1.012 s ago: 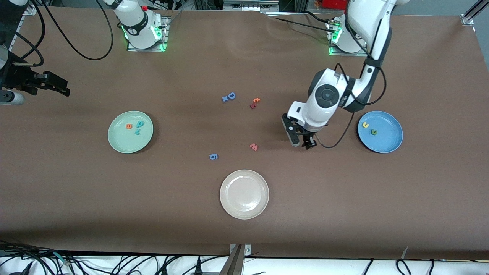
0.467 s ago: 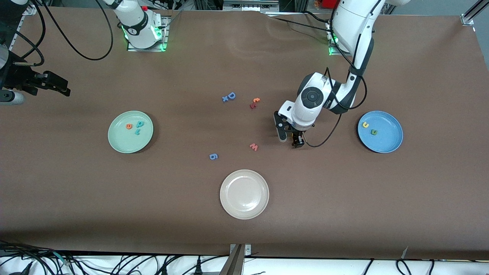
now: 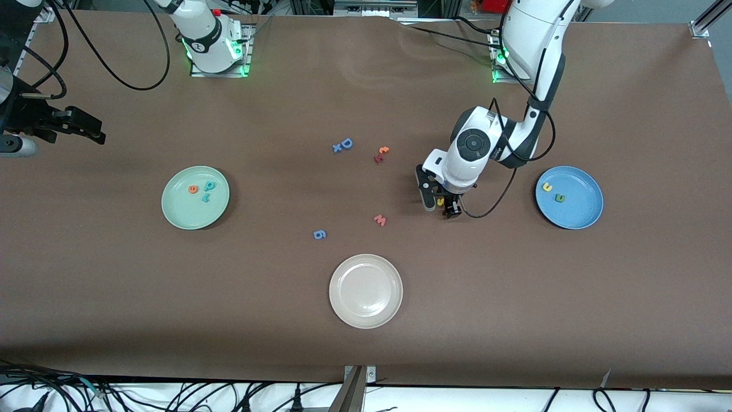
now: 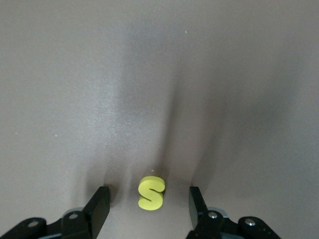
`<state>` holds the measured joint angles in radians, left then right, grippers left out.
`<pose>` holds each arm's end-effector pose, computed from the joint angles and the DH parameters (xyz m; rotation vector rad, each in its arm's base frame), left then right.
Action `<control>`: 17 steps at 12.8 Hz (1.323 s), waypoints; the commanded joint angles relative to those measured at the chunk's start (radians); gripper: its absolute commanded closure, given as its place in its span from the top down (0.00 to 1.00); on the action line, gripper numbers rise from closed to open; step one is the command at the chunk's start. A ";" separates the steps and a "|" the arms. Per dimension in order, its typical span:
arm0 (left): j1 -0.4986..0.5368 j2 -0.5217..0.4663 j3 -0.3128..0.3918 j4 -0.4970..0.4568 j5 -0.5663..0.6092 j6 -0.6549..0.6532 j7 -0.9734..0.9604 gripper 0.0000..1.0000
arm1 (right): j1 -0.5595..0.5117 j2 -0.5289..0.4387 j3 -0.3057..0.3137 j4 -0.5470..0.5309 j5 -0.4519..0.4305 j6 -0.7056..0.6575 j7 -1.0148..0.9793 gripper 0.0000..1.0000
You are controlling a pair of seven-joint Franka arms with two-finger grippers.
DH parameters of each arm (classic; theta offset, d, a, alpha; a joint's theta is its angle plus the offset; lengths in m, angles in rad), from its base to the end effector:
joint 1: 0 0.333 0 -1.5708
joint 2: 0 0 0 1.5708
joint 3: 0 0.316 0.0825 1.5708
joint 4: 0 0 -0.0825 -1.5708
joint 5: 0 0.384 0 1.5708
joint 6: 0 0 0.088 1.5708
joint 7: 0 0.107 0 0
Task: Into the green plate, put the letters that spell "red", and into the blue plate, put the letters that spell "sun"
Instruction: 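Carry the yellow s to the blue plate and open the left gripper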
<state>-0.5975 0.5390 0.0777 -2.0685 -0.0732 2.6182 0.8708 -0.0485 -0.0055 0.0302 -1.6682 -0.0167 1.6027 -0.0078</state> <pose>0.5120 -0.2910 0.1682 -2.4597 1.9460 -0.0198 0.5520 -0.0118 0.5843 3.1241 -0.0148 -0.0941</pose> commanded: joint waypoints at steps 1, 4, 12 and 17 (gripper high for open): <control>0.008 -0.033 -0.004 -0.032 0.023 0.008 0.010 0.68 | -0.017 0.010 0.013 0.022 0.018 -0.010 -0.011 1.00; 0.008 -0.030 -0.004 -0.030 0.023 0.008 0.010 0.40 | -0.017 0.010 0.013 0.022 0.018 -0.010 -0.011 1.00; 0.050 -0.083 -0.004 -0.018 0.023 -0.004 0.010 0.10 | -0.017 0.010 0.013 0.022 0.020 -0.012 -0.012 1.00; 0.325 -0.246 -0.004 -0.019 0.009 -0.219 0.007 0.14 | -0.017 0.010 0.014 0.022 0.020 -0.012 -0.014 1.00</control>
<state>-0.3851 0.3700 0.0865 -2.0629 -0.0732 2.4803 0.8711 -0.0486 -0.0051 0.0318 -1.6681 -0.0155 1.6024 -0.0081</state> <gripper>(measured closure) 0.780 0.000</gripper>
